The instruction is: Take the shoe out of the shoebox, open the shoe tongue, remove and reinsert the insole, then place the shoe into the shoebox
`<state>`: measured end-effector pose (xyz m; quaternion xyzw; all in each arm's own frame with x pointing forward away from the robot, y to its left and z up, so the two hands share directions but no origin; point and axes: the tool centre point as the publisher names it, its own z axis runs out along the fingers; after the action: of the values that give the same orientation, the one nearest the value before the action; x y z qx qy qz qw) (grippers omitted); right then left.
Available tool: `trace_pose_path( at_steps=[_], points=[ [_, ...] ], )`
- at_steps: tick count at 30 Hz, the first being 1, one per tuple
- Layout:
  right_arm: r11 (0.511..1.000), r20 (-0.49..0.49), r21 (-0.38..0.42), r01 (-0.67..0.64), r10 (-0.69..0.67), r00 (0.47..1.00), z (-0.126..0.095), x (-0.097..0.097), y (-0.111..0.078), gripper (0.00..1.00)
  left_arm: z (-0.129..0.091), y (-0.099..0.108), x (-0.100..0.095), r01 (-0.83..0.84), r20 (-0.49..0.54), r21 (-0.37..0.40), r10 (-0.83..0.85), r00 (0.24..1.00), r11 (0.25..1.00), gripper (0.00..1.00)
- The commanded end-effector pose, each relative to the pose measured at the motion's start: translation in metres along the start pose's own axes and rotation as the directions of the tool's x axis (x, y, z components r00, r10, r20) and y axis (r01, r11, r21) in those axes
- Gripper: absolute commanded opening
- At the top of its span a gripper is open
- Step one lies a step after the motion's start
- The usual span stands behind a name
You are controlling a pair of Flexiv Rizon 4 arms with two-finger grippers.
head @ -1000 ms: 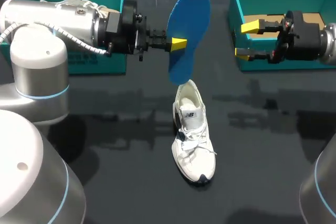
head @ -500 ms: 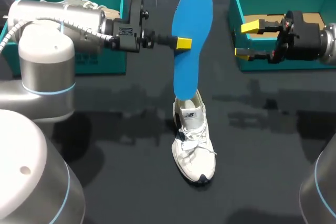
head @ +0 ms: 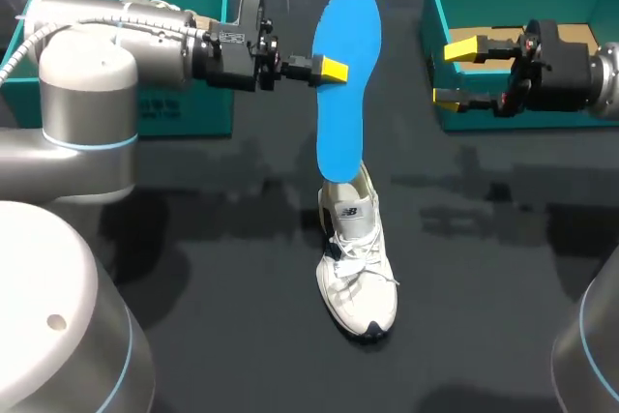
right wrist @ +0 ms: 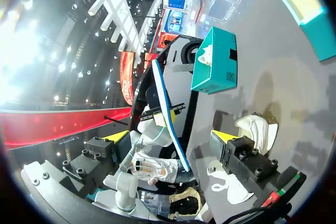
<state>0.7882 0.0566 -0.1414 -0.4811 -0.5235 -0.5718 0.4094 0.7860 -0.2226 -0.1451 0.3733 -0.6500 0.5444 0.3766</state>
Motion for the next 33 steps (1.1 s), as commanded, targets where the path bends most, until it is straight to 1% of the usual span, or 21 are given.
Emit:
trace_pose_path(
  at_steps=[1,7,8,11,13,17,19,22,26,28,33],
  points=[
    [1.0,0.003,-0.001,-0.001,0.001,1.0,0.0,0.0,-0.001,1.0,0.004,-0.001,-0.004,0.28,-0.027,-0.001,-0.28,0.96,0.96,0.0],
    [1.0,0.003,-0.001,-0.001,0.001,1.0,0.0,0.0,-0.001,1.0,0.007,-0.002,-0.011,0.356,-0.027,0.024,-0.355,0.934,0.934,0.0],
    [1.0,0.016,-0.001,-0.001,0.001,1.0,-0.001,0.002,-0.002,1.0,0.008,-0.002,-0.012,0.368,-0.027,0.031,-0.367,0.93,0.929,0.0],
    [1.0,0.081,0.001,-0.017,0.017,0.997,-0.005,0.008,-0.002,1.0,0.009,-0.002,-0.016,0.4,-0.028,0.04,-0.399,0.916,0.916,0.0],
    [0.999,0.142,0.0,-0.04,0.039,0.989,-0.008,0.015,-0.002,1.0,0.01,-0.002,-0.017,0.42,-0.026,0.048,-0.419,0.908,0.906,0.0],
    [0.996,0.275,-0.005,-0.094,0.091,0.957,-0.016,0.028,-0.001,1.0,0.013,-0.002,-0.02,0.426,-0.024,0.058,-0.425,0.905,0.903,0.0],
    [0.993,0.356,-0.011,-0.116,0.112,0.928,-0.019,0.036,-0.001,1.0,0.014,-0.001,-0.021,0.429,-0.022,0.059,-0.428,0.904,0.902,0.0],
    [0.988,0.471,-0.019,-0.155,0.146,0.87,-0.021,0.047,0.001,1.0,0.015,0.0,-0.023,0.437,-0.019,0.067,-0.436,0.9,0.897,0.0],
    [0.981,0.592,-0.031,-0.193,0.174,0.787,-0.021,0.06,0.003,1.0,0.017,0.0,-0.027,0.447,-0.016,0.079,-0.447,0.894,0.891,0.0],
    [0.976,0.649,-0.042,-0.213,0.189,0.737,-0.021,0.066,0.004,1.0,0.018,0.0,-0.028,0.453,-0.015,0.085,-0.453,0.891,0.888,0.0],
    [0.974,0.772,-0.054,-0.218,0.179,0.61,-0.013,0.08,0.007,1.0,0.02,0.002,-0.029,0.467,-0.017,0.093,-0.467,0.884,0.879,0.0]
  ],
)
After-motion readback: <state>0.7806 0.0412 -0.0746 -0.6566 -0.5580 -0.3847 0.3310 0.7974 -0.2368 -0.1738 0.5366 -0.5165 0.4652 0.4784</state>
